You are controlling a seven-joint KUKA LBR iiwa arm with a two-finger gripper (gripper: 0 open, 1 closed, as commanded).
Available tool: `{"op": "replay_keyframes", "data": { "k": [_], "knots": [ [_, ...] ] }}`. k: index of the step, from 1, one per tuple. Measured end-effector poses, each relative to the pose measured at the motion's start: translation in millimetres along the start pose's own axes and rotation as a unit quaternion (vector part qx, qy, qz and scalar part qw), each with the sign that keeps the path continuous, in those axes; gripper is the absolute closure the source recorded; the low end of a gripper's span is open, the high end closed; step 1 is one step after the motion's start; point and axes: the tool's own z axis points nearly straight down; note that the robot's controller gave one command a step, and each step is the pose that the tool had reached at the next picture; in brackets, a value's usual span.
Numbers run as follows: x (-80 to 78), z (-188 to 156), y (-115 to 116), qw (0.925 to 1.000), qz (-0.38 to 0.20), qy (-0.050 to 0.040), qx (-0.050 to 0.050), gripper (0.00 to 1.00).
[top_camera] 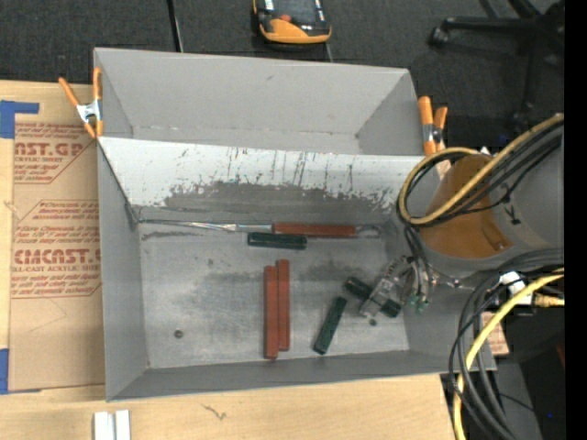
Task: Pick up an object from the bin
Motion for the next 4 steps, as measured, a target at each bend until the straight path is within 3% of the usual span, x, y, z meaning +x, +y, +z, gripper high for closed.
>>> {"op": "replay_keyframes", "data": {
  "k": [4],
  "knots": [
    [1.7,-35,0,1.0,0.0,0.0024,0.0,1.0]
  ]
}}
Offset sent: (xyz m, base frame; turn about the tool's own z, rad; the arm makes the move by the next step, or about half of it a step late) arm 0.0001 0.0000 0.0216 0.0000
